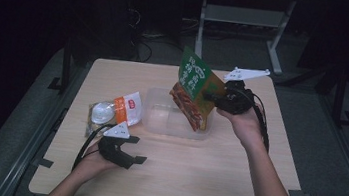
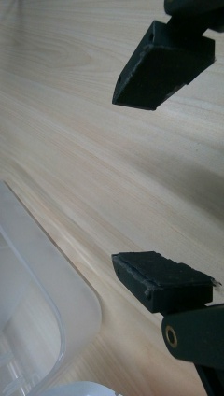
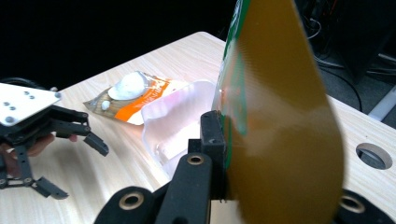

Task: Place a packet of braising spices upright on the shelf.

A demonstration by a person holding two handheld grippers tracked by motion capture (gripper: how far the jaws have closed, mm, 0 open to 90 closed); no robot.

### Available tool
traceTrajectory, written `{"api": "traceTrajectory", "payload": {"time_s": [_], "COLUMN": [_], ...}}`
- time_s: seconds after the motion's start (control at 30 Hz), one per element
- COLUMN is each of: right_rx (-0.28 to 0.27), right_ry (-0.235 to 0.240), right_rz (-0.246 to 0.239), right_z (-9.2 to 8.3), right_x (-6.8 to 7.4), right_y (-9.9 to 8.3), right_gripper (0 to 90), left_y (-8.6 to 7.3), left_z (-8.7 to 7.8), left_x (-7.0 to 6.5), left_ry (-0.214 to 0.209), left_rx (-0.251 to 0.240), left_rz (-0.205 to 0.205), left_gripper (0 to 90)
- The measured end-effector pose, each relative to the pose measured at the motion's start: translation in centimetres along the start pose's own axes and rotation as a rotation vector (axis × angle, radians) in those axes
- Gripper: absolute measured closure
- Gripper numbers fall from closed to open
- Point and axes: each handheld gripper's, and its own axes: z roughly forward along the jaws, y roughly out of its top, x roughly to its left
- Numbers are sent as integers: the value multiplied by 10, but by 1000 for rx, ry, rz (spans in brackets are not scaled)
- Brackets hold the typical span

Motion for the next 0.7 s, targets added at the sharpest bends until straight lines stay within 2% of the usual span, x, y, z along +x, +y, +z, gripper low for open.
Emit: {"api": "traceTrajectory", "payload": {"time_s": [0.17,0.7], "right_rx": [15,45], "right_ry": [-34,-60], "right_rz": [3,26], "right_z": [6,25], "right_x": [-4,-9], "right_y": [-3,-16], "right_gripper": [900,900], "left_y": [0,0], "left_z": [0,1], "left_x": [0,-1], "left_ry": [0,-4], "left_rx": [1,14], "left_rz": [1,6], "left_gripper": [189,183]}}
